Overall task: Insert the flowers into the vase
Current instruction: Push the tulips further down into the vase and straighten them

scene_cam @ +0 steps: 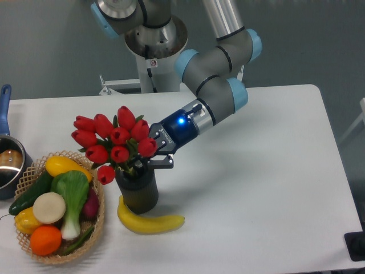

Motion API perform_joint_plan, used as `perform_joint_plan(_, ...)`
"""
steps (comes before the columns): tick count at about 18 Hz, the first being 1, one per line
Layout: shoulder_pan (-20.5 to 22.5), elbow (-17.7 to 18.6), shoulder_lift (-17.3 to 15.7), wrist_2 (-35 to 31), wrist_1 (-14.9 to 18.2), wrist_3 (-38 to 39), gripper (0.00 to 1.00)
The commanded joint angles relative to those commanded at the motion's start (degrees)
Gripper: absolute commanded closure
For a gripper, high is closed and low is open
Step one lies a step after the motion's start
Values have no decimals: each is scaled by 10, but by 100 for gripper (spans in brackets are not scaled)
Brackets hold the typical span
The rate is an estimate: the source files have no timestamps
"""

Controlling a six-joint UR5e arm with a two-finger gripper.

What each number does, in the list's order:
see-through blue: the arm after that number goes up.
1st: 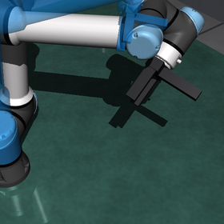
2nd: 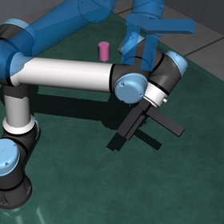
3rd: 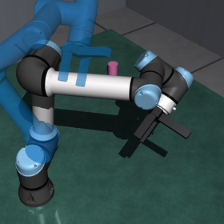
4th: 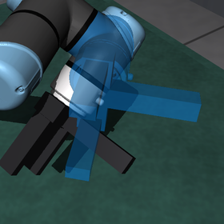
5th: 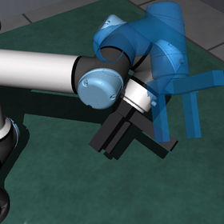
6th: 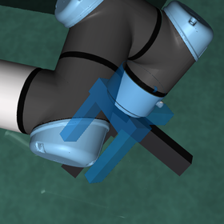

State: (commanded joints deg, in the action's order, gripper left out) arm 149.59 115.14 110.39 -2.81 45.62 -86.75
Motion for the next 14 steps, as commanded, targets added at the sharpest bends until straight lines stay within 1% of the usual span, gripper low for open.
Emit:
perform_joint_plan(6, 7, 6, 6, -3, 1, -1, 77)
perform_joint_plan(14, 6, 17, 8, -5, 1, -1, 77)
